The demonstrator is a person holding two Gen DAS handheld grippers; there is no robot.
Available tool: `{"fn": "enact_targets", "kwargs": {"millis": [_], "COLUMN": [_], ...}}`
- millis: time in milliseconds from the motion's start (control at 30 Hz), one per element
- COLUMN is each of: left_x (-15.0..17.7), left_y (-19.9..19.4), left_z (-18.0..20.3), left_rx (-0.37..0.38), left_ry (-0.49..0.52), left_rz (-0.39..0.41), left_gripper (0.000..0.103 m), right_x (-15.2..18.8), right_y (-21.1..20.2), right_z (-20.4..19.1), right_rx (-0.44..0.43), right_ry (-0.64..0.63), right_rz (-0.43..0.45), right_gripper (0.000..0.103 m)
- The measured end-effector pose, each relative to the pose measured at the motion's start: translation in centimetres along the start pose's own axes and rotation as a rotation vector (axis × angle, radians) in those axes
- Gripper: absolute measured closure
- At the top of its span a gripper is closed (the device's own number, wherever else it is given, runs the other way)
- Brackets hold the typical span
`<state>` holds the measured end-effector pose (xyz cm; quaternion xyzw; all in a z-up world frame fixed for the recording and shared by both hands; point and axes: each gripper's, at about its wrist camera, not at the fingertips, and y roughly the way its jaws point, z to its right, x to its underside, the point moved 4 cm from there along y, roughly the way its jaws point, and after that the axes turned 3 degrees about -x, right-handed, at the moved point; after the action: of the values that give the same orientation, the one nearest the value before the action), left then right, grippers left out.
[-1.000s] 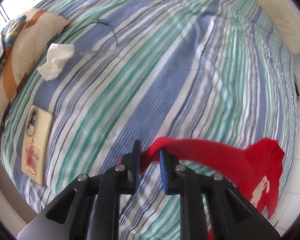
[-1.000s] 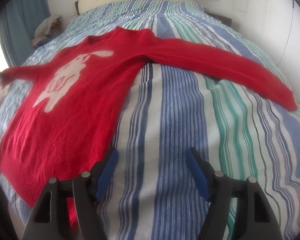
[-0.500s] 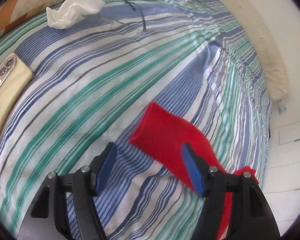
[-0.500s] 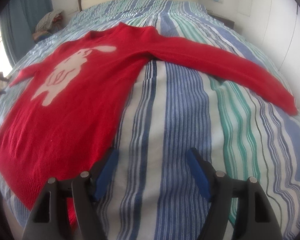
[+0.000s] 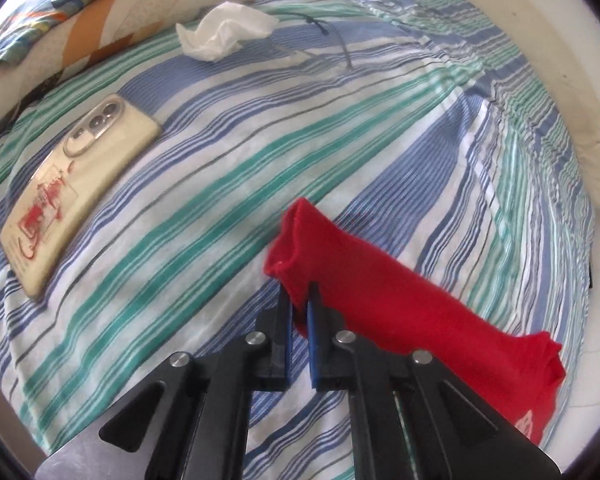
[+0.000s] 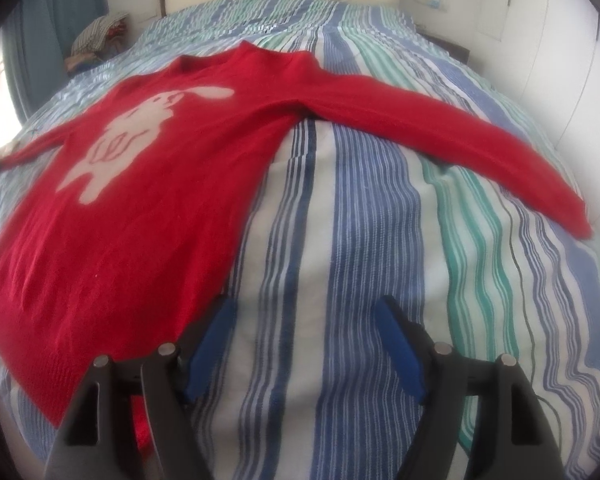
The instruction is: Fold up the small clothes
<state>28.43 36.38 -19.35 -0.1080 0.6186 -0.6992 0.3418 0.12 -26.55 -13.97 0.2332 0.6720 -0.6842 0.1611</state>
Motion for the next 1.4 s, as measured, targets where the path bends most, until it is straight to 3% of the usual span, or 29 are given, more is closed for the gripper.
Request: {"fn": "enact_targets", "kwargs": {"millis": [200, 367, 400, 467, 500, 533, 667, 833, 933, 1033, 1133, 1200, 1333, 1400], "left_x": [1.5, 1.7, 1.8, 2.4, 2.8, 3.4, 8.3, 19.8, 26.6, 32.0, 35.4, 36.6, 37.2, 37.2], "left_y": [2.4, 2.3, 1.8, 0.4, -0.7, -2.0, -6.2, -9.5, -9.1, -7.4, -5.3, -4.6, -4.8, -4.7], "left_z": [0.3, 1.1, 1.3, 1.4, 1.4, 1.6, 5.1, 12.3, 16.1, 17.8, 18.2, 17.8, 17.2, 16.9], "left_rx": [-0.150, -0.201, -0.213, -0.234, -0.242, -0.243, -0.140, 0.012, 0.065, 0.061, 0.054, 0.028, 0.036, 0.049], "left_ry": [0.074, 0.108, 0.122, 0.126, 0.129, 0.140, 0.289, 0.552, 0.671, 0.732, 0.766, 0.784, 0.764, 0.753], "left_rz": [0.012, 0.029, 0.046, 0.076, 0.103, 0.140, 0.196, 0.201, 0.164, 0.120, 0.052, 0.074, 0.111, 0.116], "left_gripper": [0.099, 0.095, 0.089, 0.056, 0.031, 0.022, 0.017, 0.007, 0.007, 0.007, 0.006, 0.003, 0.001, 0.001], "right_x": [0.2, 0.2, 0.2, 0.2, 0.1, 0.1, -0.8, -2.3, -2.9, -2.9, -2.3, -1.3, 0.0, 0.4], "right_y": [0.1, 0.1, 0.2, 0.0, -0.2, -0.4, -2.8, -4.5, -3.6, -2.6, -1.0, 0.4, 1.4, 2.0], "right_z": [0.3, 0.4, 0.4, 0.5, 0.5, 0.6, 1.1, -0.5, -2.0, -2.6, -2.9, -2.9, -2.2, -1.6], "right_rx": [-0.001, -0.002, -0.004, -0.007, -0.009, -0.010, 0.028, 0.014, 0.024, 0.031, 0.056, 0.056, 0.074, 0.042], "right_ry": [0.009, 0.014, 0.016, 0.021, 0.025, 0.031, 0.055, 0.057, 0.047, 0.062, 0.045, 0.040, 0.084, 0.122], "right_rz": [-0.005, -0.009, -0.011, -0.012, -0.012, -0.008, 0.064, 0.105, 0.102, 0.101, 0.073, 0.021, 0.016, 0.008], "right_gripper": [0.027, 0.025, 0.025, 0.025, 0.025, 0.025, 0.025, 0.021, 0.021, 0.021, 0.021, 0.018, 0.000, 0.000]}}
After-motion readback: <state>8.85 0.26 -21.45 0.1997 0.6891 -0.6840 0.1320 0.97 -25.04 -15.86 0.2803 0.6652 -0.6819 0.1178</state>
